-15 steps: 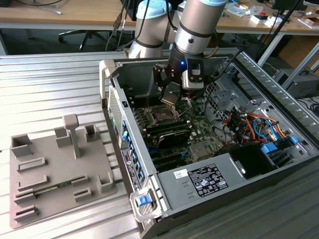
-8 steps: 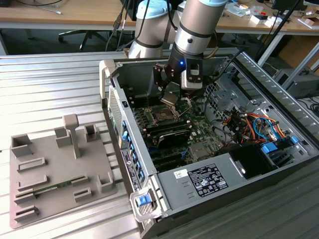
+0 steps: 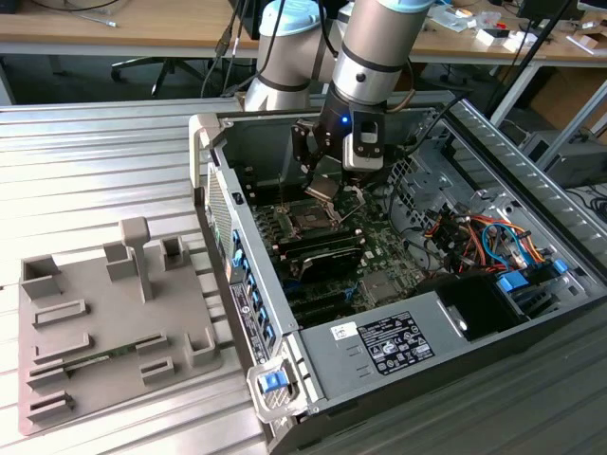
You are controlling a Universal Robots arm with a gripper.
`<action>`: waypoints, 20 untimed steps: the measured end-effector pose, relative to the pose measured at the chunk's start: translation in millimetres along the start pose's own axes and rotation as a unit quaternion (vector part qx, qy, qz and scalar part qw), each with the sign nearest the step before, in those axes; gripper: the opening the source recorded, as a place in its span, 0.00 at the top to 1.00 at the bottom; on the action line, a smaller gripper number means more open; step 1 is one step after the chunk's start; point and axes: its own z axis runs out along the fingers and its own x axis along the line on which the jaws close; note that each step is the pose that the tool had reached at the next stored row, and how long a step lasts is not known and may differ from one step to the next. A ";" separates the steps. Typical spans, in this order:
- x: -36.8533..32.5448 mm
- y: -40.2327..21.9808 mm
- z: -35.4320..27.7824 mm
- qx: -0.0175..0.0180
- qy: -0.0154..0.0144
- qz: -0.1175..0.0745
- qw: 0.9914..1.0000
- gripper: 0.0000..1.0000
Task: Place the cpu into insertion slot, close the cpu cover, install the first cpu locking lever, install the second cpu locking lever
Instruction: 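Place the cpu into insertion slot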
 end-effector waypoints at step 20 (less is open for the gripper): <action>0.0 0.0 0.7 -0.001 0.000 0.030 1.000 0.45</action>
